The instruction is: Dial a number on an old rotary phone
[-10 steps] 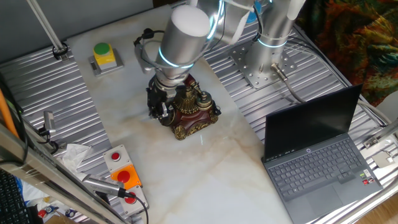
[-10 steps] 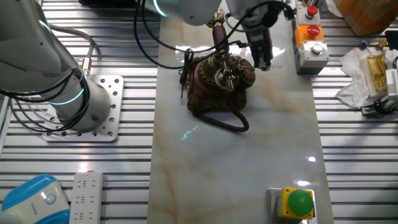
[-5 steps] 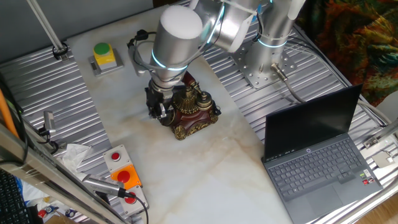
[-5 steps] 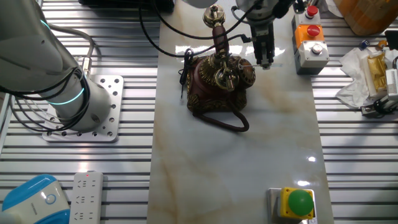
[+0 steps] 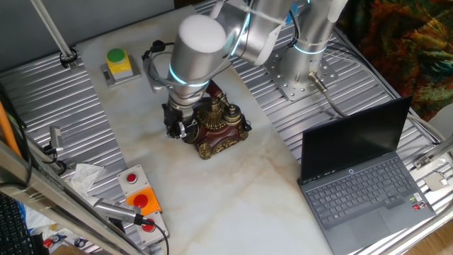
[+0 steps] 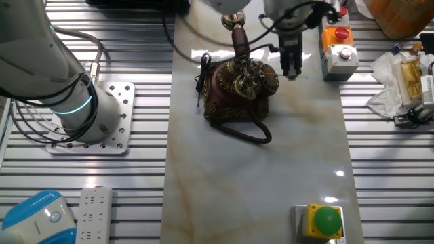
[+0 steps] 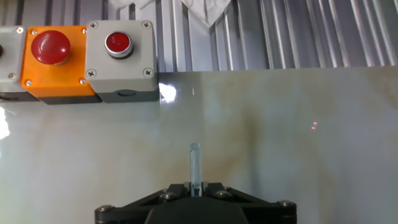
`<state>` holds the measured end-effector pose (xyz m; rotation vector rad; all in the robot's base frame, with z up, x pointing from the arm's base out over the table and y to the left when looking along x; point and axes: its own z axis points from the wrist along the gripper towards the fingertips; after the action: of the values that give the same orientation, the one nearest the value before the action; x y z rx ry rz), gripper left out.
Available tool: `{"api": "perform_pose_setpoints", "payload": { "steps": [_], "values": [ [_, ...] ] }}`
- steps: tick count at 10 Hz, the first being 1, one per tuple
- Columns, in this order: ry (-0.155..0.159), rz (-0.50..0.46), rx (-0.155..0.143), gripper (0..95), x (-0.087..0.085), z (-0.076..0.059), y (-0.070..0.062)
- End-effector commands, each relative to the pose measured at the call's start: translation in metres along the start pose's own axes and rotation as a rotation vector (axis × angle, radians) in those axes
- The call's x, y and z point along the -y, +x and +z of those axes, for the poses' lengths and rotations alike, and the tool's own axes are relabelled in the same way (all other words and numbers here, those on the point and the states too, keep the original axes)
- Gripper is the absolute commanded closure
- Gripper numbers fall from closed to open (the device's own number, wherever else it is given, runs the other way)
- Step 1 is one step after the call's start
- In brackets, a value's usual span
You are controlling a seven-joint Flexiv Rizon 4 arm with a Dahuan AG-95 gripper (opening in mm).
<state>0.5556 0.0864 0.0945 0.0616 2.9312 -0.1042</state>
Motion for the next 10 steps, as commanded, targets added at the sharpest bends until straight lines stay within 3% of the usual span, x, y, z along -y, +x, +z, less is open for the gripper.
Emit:
{"api": "perform_pose_setpoints", "payload": {
  "steps": [1, 10],
  "values": [
    [0.021, 0.006, 0.002, 95.0, 0.0022, -0.0104, 0.0004],
    [0.021, 0.012, 0.007, 95.0, 0.0002, -0.0101, 0.0]
  ]
}}
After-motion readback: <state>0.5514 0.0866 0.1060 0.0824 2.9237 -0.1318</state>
